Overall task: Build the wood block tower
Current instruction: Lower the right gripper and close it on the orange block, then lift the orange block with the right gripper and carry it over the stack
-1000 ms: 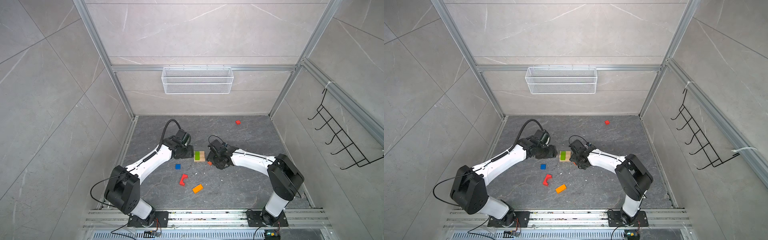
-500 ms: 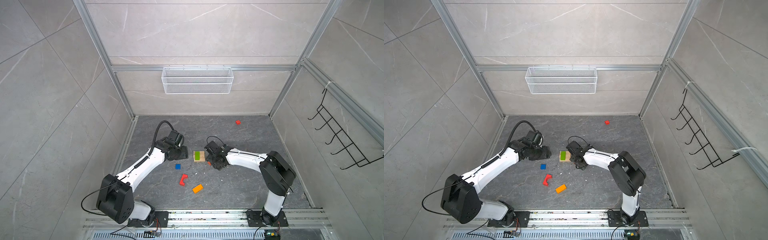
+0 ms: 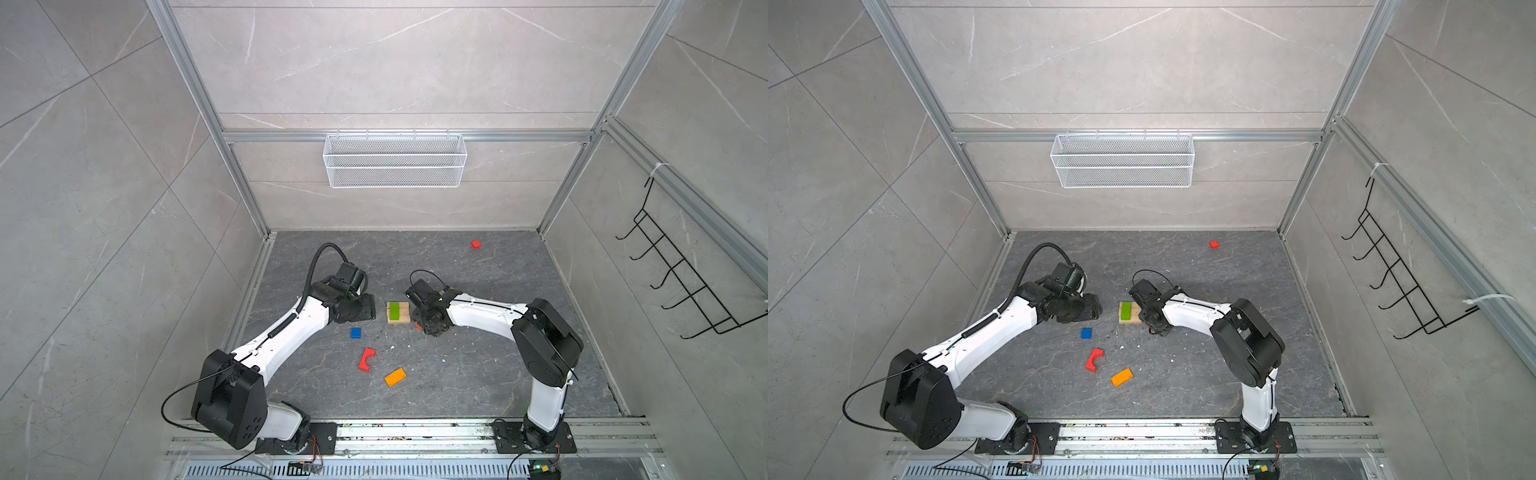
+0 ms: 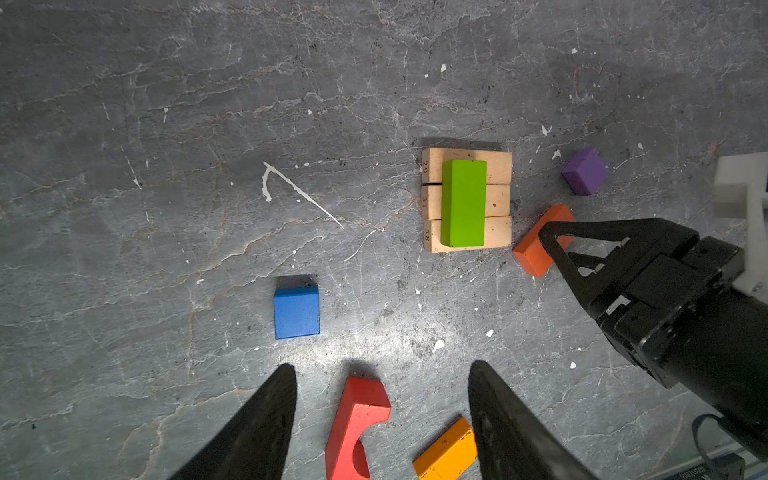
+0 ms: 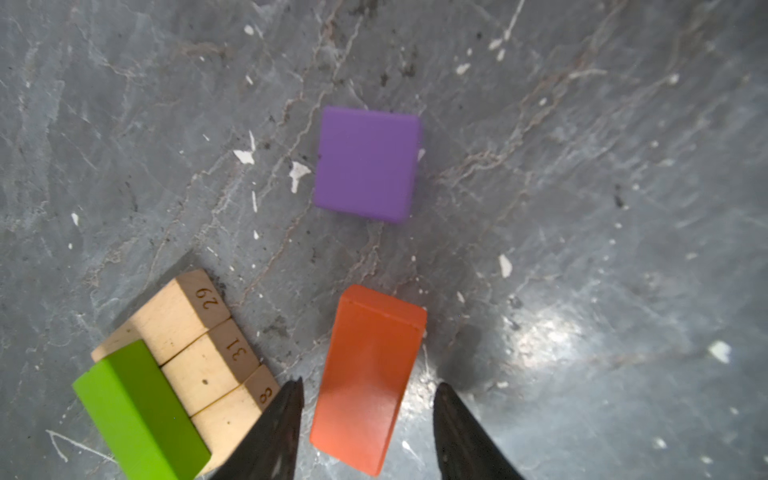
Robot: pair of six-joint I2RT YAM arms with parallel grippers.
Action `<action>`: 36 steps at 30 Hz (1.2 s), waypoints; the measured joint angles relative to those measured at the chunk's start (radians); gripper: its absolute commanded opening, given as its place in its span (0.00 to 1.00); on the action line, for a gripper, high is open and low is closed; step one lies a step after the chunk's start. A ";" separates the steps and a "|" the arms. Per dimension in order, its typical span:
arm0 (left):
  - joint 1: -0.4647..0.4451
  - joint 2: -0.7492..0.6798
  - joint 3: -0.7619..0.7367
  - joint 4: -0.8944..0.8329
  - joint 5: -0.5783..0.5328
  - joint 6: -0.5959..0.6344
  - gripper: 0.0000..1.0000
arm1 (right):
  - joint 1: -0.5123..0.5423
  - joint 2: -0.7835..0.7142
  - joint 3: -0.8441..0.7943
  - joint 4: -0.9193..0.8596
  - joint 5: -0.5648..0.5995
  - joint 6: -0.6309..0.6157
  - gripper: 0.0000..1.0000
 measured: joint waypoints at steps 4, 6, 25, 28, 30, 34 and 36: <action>0.001 -0.006 -0.005 0.000 0.000 0.000 0.68 | -0.002 0.016 0.005 -0.012 0.000 -0.022 0.24; 0.001 -0.008 -0.008 0.000 -0.001 0.000 0.68 | -0.004 0.022 0.005 -0.018 -0.003 -0.030 0.24; 0.022 -0.008 -0.017 0.007 0.028 0.001 0.67 | -0.050 -0.001 -0.021 -0.018 -0.080 -0.226 0.02; 0.026 -0.008 -0.017 0.011 0.035 0.002 0.67 | -0.055 -0.015 -0.040 -0.019 -0.080 -0.296 0.04; 0.027 -0.008 -0.017 0.014 0.044 0.002 0.67 | -0.057 -0.030 -0.060 -0.017 -0.083 -0.340 0.05; 0.027 -0.003 -0.017 0.025 0.055 0.002 0.67 | -0.059 -0.055 -0.092 -0.022 -0.087 -0.416 0.09; 0.027 0.003 -0.017 0.031 0.058 0.002 0.67 | -0.060 -0.055 -0.093 -0.037 -0.081 -0.450 0.11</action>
